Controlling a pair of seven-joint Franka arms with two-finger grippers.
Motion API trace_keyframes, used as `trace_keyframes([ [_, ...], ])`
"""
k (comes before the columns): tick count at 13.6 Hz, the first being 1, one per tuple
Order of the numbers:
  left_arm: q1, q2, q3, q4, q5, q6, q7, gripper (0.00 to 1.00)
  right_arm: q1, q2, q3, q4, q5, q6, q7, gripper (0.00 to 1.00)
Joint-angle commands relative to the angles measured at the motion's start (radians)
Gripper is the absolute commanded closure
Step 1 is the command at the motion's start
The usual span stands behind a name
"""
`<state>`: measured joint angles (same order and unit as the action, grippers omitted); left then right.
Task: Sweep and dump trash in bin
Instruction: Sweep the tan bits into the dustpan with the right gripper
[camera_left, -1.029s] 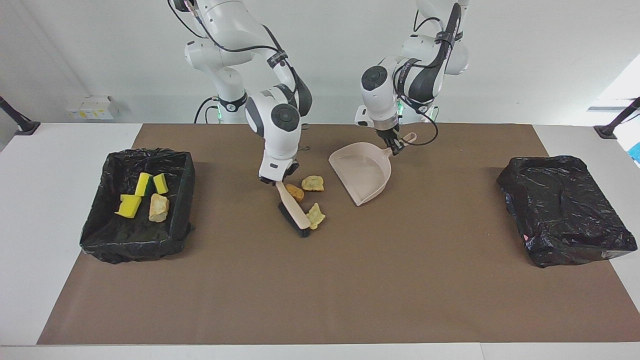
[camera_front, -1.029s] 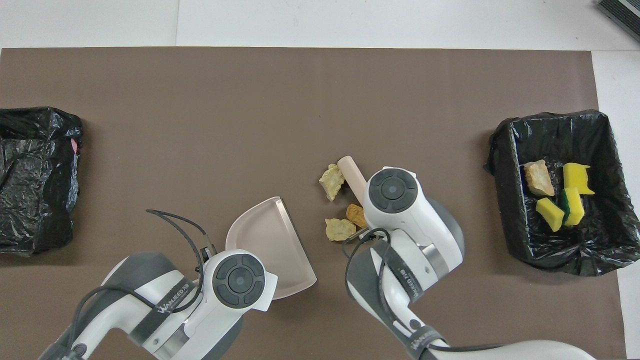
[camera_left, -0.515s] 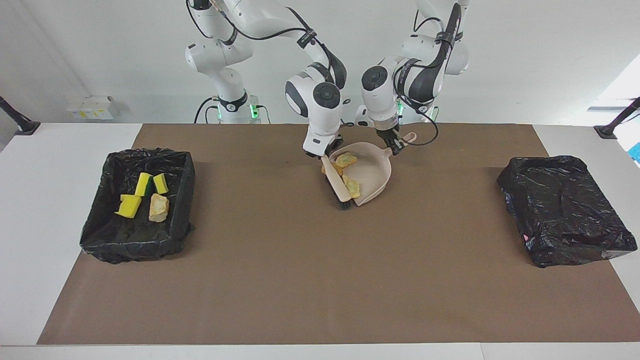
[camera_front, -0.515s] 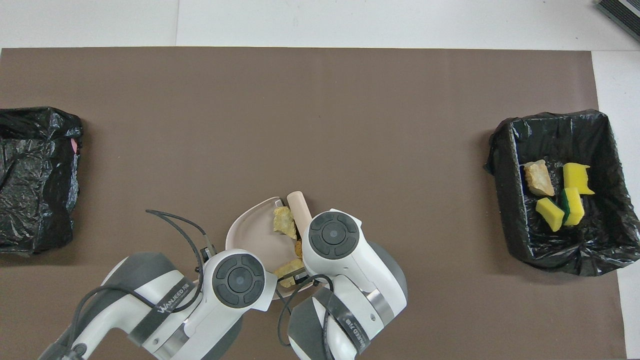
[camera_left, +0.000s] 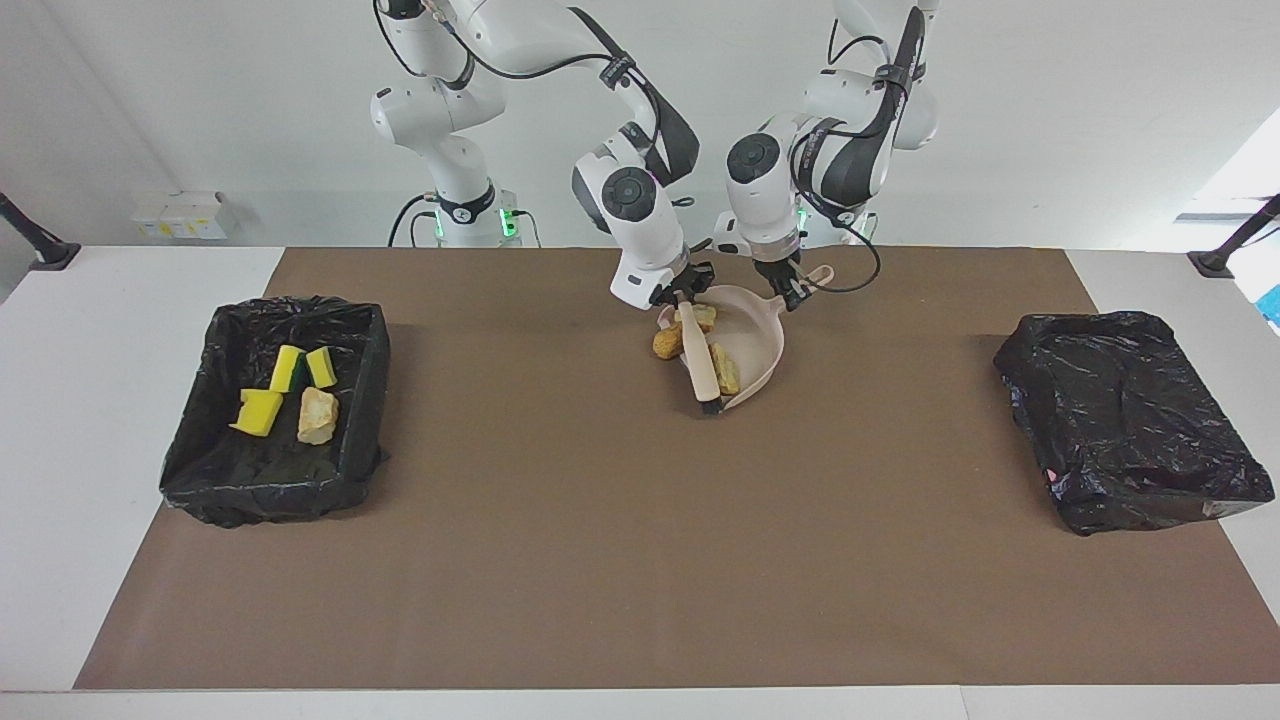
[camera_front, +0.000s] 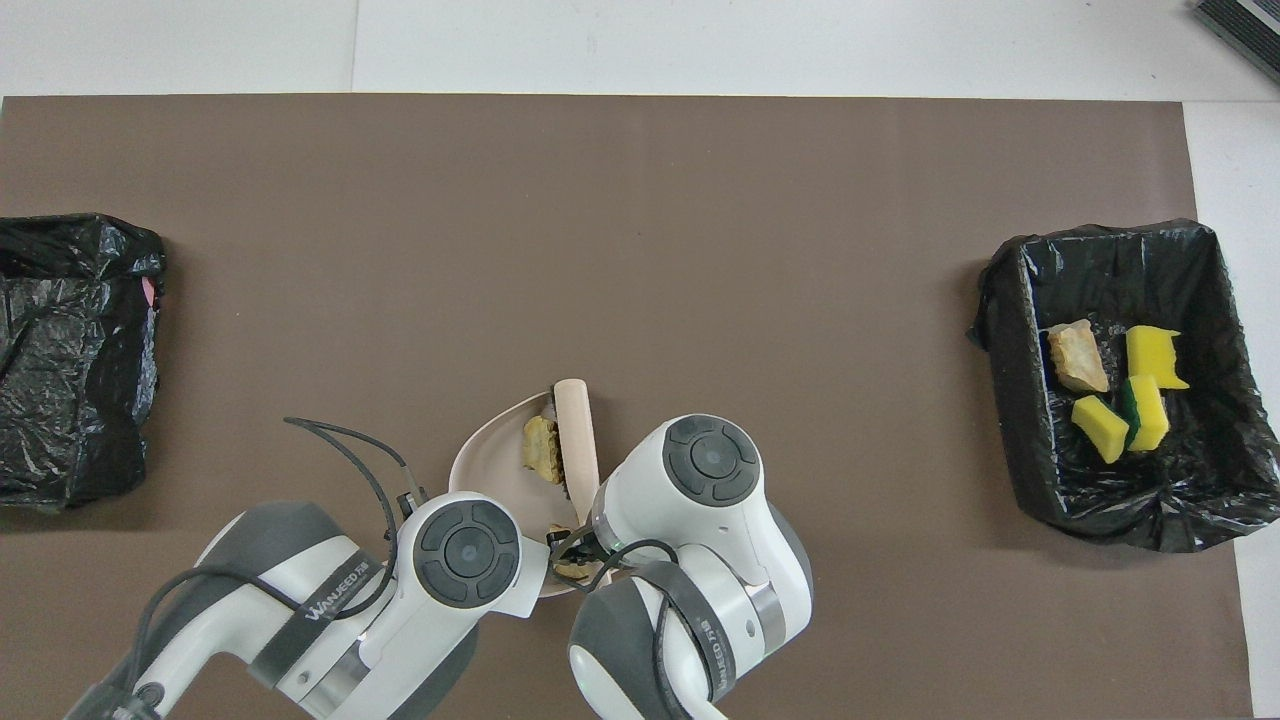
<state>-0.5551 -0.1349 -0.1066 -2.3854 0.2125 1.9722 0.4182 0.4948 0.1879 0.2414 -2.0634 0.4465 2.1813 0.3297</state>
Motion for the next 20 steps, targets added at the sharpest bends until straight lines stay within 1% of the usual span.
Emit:
trace_keyframes([
  [1, 0.023, -0.006, 0.001, -0.009, -0.012, 0.037, 0.060, 1.00, -0.033, -0.083, -0.001, -0.009, 0.023, -0.036, 0.008, 1.00],
  [4, 0.023, -0.006, 0.002, -0.011, -0.012, 0.040, 0.067, 1.00, -0.113, -0.148, -0.005, 0.006, -0.015, -0.205, 0.006, 1.00],
  [5, 0.023, -0.006, 0.002, -0.011, -0.012, 0.040, 0.074, 1.00, -0.133, -0.159, -0.005, -0.006, -0.055, -0.259, 0.017, 1.00],
  [6, 0.023, -0.006, 0.002, -0.011, -0.012, 0.040, 0.077, 1.00, -0.146, -0.186, -0.005, -0.045, -0.093, -0.274, 0.017, 1.00],
  [8, 0.023, -0.008, 0.001, -0.012, -0.012, 0.040, 0.074, 1.00, -0.150, -0.247, -0.005, -0.151, -0.118, -0.265, -0.001, 1.00],
  [10, 0.021, -0.008, 0.001, -0.015, -0.012, 0.037, 0.074, 1.00, -0.134, -0.272, 0.001, -0.213, -0.153, -0.267, -0.024, 1.00],
  [11, 0.021, -0.008, 0.001, -0.017, -0.012, 0.039, 0.074, 1.00, -0.124, -0.268, 0.004, -0.222, -0.153, -0.261, -0.023, 1.00],
  [14, 0.023, -0.008, 0.001, -0.017, -0.018, 0.039, 0.076, 1.00, -0.043, -0.242, 0.006, -0.224, -0.131, -0.203, -0.029, 1.00],
  [16, 0.023, -0.008, 0.001, -0.018, -0.021, 0.039, 0.077, 1.00, 0.005, -0.239, 0.006, -0.218, -0.037, -0.138, -0.034, 1.00],
  [18, 0.024, -0.008, 0.001, -0.018, -0.021, 0.040, 0.077, 1.00, 0.014, -0.226, 0.006, -0.210, 0.078, -0.082, -0.041, 1.00],
  [20, 0.024, -0.008, 0.001, -0.018, -0.021, 0.040, 0.077, 1.00, 0.008, -0.220, 0.004, -0.202, 0.092, -0.092, -0.043, 1.00],
])
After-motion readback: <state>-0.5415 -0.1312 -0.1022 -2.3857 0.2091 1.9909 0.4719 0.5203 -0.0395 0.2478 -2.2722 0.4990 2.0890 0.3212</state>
